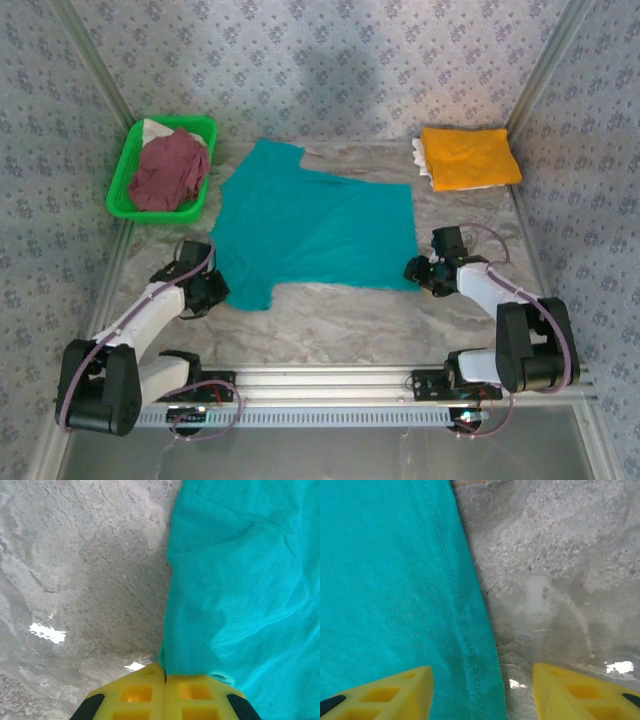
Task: Fold and stack the t-shirts
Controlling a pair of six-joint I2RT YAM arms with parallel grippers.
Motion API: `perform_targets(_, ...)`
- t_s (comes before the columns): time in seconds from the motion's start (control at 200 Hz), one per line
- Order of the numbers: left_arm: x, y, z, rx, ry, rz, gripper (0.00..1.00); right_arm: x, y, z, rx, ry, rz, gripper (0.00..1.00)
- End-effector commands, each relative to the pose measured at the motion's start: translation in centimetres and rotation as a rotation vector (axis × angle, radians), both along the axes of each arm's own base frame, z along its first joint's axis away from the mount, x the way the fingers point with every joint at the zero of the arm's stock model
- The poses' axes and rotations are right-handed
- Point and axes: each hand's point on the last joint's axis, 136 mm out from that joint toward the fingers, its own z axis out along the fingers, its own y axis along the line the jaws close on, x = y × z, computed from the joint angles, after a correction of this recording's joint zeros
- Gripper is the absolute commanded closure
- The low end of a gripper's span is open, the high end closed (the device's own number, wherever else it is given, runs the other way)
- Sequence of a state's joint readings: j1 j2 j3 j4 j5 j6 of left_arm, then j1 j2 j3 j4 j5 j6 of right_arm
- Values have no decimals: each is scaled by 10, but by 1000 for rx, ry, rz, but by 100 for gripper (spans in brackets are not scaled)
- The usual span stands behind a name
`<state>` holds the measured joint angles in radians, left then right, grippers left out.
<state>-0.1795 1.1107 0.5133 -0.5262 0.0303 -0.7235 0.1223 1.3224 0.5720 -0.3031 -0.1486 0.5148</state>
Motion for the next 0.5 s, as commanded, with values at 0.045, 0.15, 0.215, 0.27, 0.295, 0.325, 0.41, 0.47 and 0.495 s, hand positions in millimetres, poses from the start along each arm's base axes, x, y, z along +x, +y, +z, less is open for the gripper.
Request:
perform_targets(0.045, -1, -2, 3, -3, -9, -14, 100, -15, 14, -13, 49, 101, 10, 64)
perform_targets(0.15, -3, 0, 6, -3, -21, -4, 100, -18, 17, -10, 49, 109, 12, 62)
perform_targets(0.215, -3, -1, 8, -11, -31, 1, 100, -22, 16, -6, 45, 112, 7, 53)
perform_targets(0.27, -4, -1, 9, -14, -36, 4, 100, -26, 16, -4, 45, 119, 3, 53)
perform_targets(0.295, -5, -1, 9, -15, -35, 6, 100, -28, 15, -4, 44, 126, -2, 52)
perform_targets(0.325, -6, -1, 9, -17, -35, 6, 100, -31, 15, -5, 42, 131, -4, 52)
perform_targets(0.41, -7, -1, 7, -21, -39, 9, 100, -35, 17, -8, 49, 141, -1, 54)
perform_targets(0.47, -7, -1, 5, -23, -42, 9, 100, -36, 18, -11, 48, 150, 3, 62)
perform_targets(0.495, -7, -1, 5, -23, -44, 9, 100, -36, 18, -12, 45, 151, 4, 68)
